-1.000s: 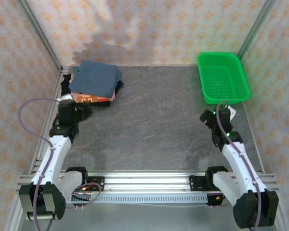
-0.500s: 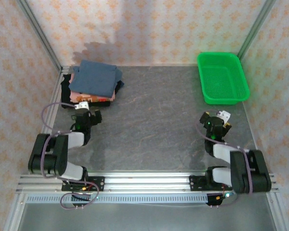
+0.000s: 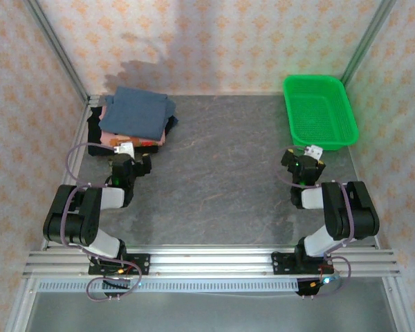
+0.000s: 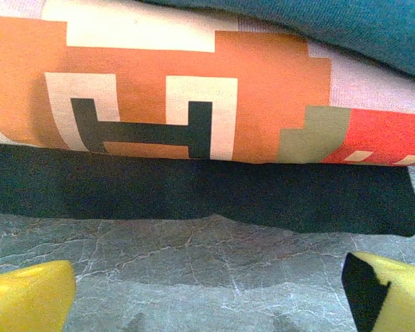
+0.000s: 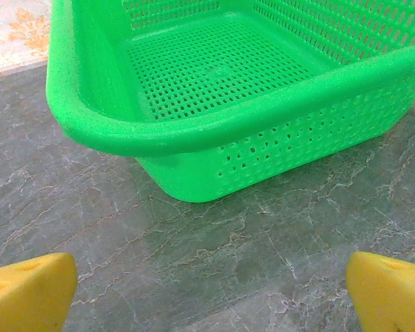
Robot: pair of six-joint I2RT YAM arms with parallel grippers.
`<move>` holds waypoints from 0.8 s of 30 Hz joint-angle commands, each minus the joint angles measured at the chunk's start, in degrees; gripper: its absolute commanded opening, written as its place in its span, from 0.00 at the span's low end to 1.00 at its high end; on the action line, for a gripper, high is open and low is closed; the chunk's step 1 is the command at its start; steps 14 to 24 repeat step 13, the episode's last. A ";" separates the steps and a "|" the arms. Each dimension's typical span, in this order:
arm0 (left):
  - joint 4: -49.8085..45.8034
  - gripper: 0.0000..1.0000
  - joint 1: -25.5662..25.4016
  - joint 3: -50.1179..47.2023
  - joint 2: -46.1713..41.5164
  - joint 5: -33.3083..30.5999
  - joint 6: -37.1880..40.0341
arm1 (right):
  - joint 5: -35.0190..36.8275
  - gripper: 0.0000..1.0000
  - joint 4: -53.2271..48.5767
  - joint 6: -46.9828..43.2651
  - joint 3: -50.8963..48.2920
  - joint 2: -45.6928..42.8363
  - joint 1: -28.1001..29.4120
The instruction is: Fold and stack the t-shirts
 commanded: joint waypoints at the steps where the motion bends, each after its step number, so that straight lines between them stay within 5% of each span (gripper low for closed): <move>1: 1.83 1.00 -0.26 1.21 -0.78 -1.32 1.28 | -0.54 0.99 2.15 -0.99 0.23 -0.32 0.06; 24: 1.75 1.00 -0.33 1.23 -0.85 -1.37 1.29 | -2.64 0.99 1.05 -1.78 0.82 -0.29 0.15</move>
